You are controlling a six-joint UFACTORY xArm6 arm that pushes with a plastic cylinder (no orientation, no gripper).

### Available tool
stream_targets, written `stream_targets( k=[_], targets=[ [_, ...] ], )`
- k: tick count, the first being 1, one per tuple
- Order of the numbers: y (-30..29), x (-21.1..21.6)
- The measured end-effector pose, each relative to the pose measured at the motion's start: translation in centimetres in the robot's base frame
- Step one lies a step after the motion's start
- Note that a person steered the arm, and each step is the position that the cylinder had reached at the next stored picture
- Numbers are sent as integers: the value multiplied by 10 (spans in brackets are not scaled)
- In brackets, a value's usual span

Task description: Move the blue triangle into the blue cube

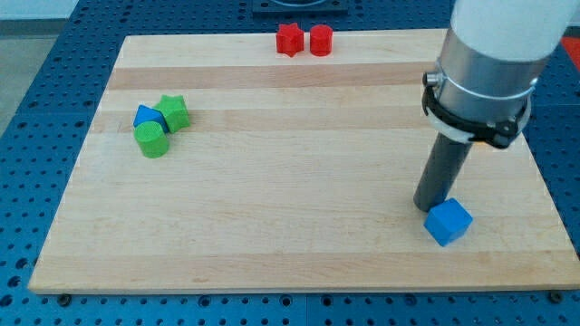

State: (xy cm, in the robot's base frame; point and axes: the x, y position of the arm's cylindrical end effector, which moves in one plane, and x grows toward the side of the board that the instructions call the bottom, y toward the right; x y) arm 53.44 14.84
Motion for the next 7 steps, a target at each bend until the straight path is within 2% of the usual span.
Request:
stream_targets(
  k=[1,2,3,6,7],
  targets=[
    [3,4],
    [-20,-5],
    [-83,-33],
    [-195,-201],
    [-266,-214]
  ],
)
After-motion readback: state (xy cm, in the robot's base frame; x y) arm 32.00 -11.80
